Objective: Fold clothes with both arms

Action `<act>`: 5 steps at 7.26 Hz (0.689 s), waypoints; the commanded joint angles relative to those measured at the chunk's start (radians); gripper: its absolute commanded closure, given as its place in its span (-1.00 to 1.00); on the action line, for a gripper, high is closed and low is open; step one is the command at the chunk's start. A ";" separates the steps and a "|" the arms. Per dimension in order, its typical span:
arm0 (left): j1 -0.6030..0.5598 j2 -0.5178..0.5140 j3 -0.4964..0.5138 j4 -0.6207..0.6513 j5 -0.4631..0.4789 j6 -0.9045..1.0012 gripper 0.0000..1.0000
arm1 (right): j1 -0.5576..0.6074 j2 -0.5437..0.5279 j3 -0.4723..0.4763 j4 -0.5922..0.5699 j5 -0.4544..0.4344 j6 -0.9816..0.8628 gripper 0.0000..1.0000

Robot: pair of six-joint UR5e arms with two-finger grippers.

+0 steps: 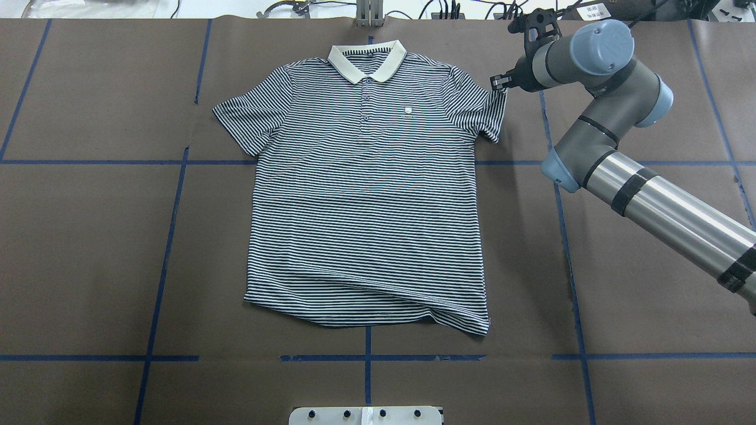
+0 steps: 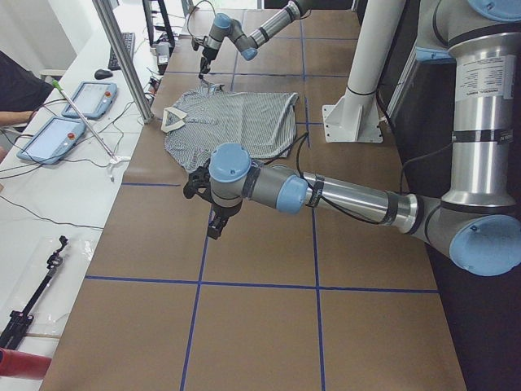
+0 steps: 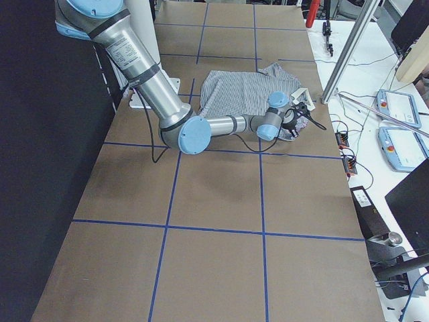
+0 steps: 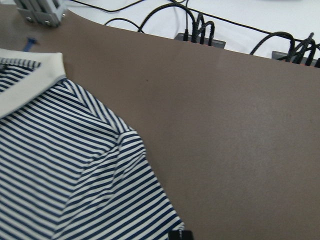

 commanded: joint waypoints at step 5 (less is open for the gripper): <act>-0.002 0.002 -0.011 0.000 0.000 -0.001 -1.00 | -0.169 0.277 -0.030 -0.395 -0.191 0.228 1.00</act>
